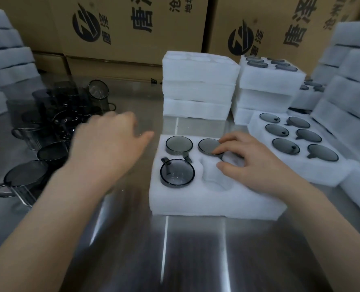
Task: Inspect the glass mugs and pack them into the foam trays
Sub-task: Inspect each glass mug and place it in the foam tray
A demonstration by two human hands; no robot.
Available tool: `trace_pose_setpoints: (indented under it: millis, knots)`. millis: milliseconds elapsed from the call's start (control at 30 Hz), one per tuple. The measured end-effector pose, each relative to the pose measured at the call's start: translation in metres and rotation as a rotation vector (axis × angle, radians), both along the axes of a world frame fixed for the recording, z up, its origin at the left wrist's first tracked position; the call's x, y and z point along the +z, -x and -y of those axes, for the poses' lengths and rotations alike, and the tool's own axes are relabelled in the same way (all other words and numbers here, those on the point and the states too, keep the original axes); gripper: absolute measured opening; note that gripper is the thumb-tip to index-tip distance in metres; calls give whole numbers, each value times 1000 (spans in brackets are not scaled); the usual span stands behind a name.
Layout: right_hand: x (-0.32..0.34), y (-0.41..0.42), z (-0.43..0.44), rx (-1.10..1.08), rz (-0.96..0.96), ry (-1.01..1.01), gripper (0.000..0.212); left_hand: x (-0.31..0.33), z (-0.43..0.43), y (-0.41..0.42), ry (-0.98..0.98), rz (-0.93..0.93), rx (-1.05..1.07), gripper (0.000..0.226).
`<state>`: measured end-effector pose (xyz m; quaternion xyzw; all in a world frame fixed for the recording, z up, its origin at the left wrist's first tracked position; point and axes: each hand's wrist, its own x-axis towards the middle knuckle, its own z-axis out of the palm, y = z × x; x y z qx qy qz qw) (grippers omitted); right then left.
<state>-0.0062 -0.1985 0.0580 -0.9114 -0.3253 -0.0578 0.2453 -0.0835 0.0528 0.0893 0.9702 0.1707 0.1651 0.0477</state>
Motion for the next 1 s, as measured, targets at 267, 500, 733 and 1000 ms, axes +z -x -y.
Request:
trace_pose_setpoints:
  millis: [267,500,733,1000]
  knots:
    - [-1,-1,1,8,-6,1,25,-46,-44,49,-4,77,136,20]
    - [-1,-1,0,11,0,-5,25,-51,-30,44,148,237,7,21]
    - [-1,0,0,7,-3,-2,27,-40,-11,19,215,216,-92,19]
    - [-3,-3,0,13,-24,-68,34,-1,6,-23,261,511,-335,35]
